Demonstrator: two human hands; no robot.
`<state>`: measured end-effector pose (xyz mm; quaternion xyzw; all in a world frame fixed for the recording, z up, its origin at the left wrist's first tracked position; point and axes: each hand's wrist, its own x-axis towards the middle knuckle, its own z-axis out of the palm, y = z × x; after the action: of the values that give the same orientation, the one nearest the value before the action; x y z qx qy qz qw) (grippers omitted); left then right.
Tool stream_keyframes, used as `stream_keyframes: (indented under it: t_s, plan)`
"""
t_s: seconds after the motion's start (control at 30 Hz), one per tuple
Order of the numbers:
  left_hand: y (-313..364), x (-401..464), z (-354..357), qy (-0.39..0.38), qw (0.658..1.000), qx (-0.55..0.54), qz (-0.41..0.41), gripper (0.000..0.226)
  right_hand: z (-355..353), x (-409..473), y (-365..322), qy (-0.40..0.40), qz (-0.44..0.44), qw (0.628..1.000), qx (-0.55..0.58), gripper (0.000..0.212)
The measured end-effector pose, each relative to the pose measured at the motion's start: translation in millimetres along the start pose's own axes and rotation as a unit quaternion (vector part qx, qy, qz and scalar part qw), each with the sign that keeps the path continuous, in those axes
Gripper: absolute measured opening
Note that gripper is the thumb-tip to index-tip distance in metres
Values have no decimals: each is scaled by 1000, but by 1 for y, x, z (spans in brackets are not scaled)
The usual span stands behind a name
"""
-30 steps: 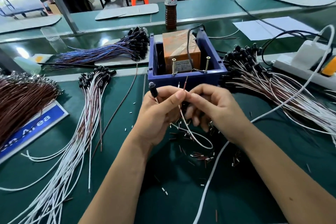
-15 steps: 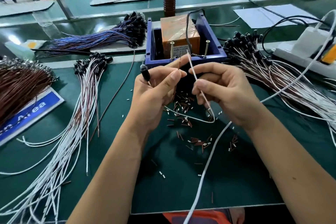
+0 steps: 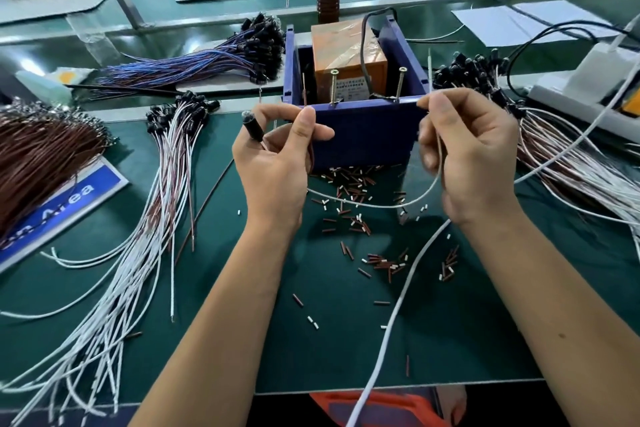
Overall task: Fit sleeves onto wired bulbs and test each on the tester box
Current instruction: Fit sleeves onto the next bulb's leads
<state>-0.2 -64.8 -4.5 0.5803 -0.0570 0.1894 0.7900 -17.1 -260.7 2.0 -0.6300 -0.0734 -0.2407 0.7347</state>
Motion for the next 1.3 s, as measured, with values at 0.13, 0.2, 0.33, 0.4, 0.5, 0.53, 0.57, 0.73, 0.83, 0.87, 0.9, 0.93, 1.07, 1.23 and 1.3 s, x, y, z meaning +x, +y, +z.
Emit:
stream_keyframes:
  t_s: [0.13, 0.2, 0.33, 0.4, 0.5, 0.53, 0.57, 0.73, 0.83, 0.87, 0.9, 0.93, 1.07, 1.23, 1.3]
  plan:
    - [-3, -2, 3, 32, 999, 28, 12, 6, -1, 0, 4, 75, -26, 993, -87, 15]
    - [-4, -4, 4, 37, 998, 46, 26, 3, 0, -1, 5, 84, -55, 986, -133, 15]
    - [-4, -6, 5, 37, 994, 83, 58, 11, 2, -4, 8, 72, -99, 965, -230, 24]
    - [-5, -7, 8, 47, 992, 97, 66, 12, 5, -7, 9, 57, -111, 960, -250, 25]
    - [-5, -7, 10, 55, 991, 101, 70, 13, 8, -11, 9, 48, -121, 958, -257, 26]
    - [-5, -7, 10, 55, 991, 103, 70, 13, 8, -11, 9, 49, -121, 958, -255, 26]
    - [-4, -7, 10, 55, 990, 106, 70, 13, 9, -11, 9, 51, -120, 959, -253, 26]
    - [-5, -8, 9, 50, 989, 121, 68, 14, 8, -12, 11, 51, -119, 963, -238, 24]
    - [-4, -9, 10, 38, 989, 123, 67, 14, 8, -13, 11, 51, -120, 966, -225, 24]
    - [-3, -9, 10, 34, 989, 124, 69, 15, 8, -13, 11, 49, -121, 966, -223, 24]
    - [-3, -9, 10, 29, 989, 126, 72, 15, 8, -13, 12, 47, -122, 966, -223, 24]
    - [-2, -9, 10, 23, 988, 132, 76, 14, 8, -12, 12, 46, -123, 966, -223, 24]
    - [-1, -11, 13, 17, 982, 160, 100, 13, 9, -12, 13, 52, -125, 965, -223, 24]
    - [-1, -11, 13, 24, 982, 161, 94, 13, 8, -11, 14, 50, -130, 962, -236, 24]
    - [-1, -11, 13, 23, 983, 158, 90, 13, 8, -11, 14, 49, -130, 961, -238, 24]
